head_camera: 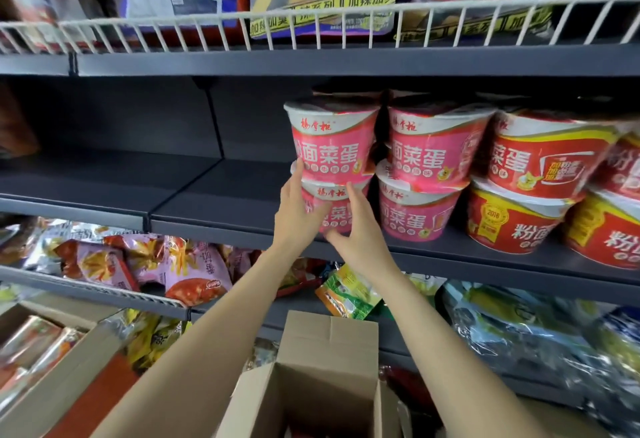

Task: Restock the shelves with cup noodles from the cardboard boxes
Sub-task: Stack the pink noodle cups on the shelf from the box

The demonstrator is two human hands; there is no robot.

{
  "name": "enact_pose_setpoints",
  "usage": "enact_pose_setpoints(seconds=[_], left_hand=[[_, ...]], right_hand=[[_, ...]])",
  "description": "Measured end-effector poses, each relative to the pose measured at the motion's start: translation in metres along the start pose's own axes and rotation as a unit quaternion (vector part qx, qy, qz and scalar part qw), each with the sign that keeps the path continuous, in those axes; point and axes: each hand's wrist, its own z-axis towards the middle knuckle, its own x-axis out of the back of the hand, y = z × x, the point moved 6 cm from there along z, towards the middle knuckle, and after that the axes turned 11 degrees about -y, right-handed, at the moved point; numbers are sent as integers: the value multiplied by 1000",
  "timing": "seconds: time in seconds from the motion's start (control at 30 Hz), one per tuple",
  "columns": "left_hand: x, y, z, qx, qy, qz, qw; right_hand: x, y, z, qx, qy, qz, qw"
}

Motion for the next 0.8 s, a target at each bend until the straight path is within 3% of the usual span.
enact_pose_setpoints(seconds=[0.1,0.2,0.3,0.4,0.53,0.63,0.7,0.8], left_hand=[[-2,-4,5,-9,-20,35,999],[-7,-15,-16,-44,-50,-24,997],[-3,-23,-67,-55,-4,-24,998],[4,-56,-141,-33,45,6,998],[10,-146,-247,101,22,115,988],[-5,-218,-308,252,-124,206,937],[-18,-251,-336,342,-189,204,898],[-40,-276,-352,397,-198,178,878]], right_hand=[[-3,-1,-7,20,0,17,1000],[-14,2,-37,20,8,-2,1000],[-27,8,-71,37,27,-47,998],[-51,33,-105,9,-2,-96,995],[-98,74,-160,-62,-85,-130,986],[-136,97,-200,-122,-141,-124,975],[-162,114,-219,-156,-183,-126,962],[-193,143,-236,-186,-240,-164,938]])
